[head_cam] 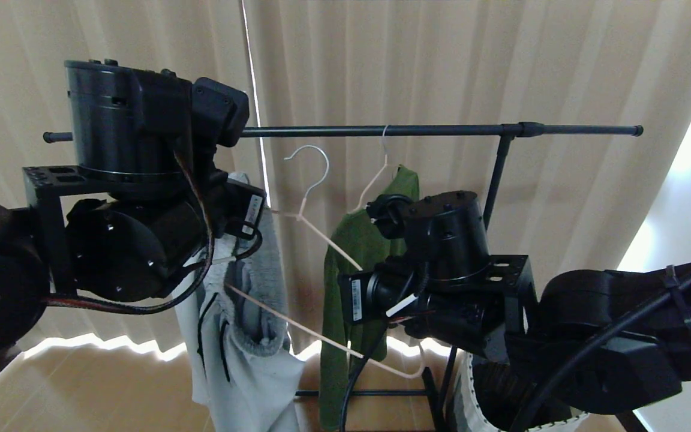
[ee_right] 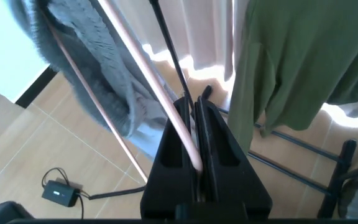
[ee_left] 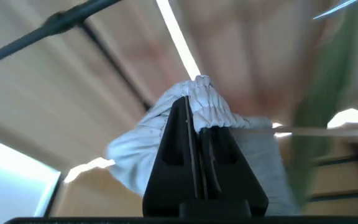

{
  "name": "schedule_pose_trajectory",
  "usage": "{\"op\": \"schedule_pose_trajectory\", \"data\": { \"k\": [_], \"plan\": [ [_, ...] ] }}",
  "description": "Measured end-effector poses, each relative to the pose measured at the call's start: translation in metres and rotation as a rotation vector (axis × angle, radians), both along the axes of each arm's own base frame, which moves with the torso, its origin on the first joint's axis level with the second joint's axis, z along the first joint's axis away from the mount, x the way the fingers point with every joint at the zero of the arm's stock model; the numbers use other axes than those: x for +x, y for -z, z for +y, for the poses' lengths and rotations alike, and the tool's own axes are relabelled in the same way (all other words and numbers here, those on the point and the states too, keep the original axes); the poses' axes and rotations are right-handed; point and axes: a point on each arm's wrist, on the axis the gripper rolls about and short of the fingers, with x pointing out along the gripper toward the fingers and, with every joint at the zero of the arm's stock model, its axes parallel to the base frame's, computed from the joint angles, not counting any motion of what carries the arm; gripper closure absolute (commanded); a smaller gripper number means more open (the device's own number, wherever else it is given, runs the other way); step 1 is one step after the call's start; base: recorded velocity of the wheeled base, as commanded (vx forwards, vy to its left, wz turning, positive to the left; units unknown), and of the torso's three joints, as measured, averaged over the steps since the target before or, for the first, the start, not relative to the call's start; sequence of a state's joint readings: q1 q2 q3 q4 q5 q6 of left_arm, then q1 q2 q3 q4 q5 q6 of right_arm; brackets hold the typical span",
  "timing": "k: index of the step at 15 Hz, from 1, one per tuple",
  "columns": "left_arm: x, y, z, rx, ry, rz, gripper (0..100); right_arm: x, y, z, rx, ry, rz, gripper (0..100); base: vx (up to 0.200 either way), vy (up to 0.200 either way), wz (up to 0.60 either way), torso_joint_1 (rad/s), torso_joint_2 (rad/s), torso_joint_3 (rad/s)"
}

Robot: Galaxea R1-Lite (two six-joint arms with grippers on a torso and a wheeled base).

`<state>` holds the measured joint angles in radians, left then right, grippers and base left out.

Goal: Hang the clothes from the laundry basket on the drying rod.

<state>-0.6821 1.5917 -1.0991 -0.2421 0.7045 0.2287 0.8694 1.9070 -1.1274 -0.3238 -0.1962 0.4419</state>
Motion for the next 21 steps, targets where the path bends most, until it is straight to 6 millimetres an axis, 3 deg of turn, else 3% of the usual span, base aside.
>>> {"op": "schedule_pose_trajectory", "data": {
  "k": [5,8,14,21],
  "plan": [
    [-0.017,-0.005,-0.017,-0.111,0.248,0.021,100,0.013,0.000,-0.003,0.001,0.032,-0.001,100,0.000,0.000,0.00,0.000,0.00,0.000],
    [-0.018,-0.005,-0.010,-0.118,0.268,0.027,100,0.021,-0.005,-0.017,0.003,0.073,-0.005,100,0.000,0.000,0.00,0.000,0.00,0.000],
    [-0.036,0.007,0.007,-0.117,0.468,0.091,100,0.032,-0.024,-0.044,0.026,0.145,-0.033,100,0.000,0.000,0.00,0.000,0.00,0.000],
    [-0.041,0.017,0.010,-0.105,0.482,0.126,100,0.014,-0.043,-0.050,0.064,0.127,-0.070,100,0.000,0.000,0.00,0.000,0.00,0.000]
  ]
}}
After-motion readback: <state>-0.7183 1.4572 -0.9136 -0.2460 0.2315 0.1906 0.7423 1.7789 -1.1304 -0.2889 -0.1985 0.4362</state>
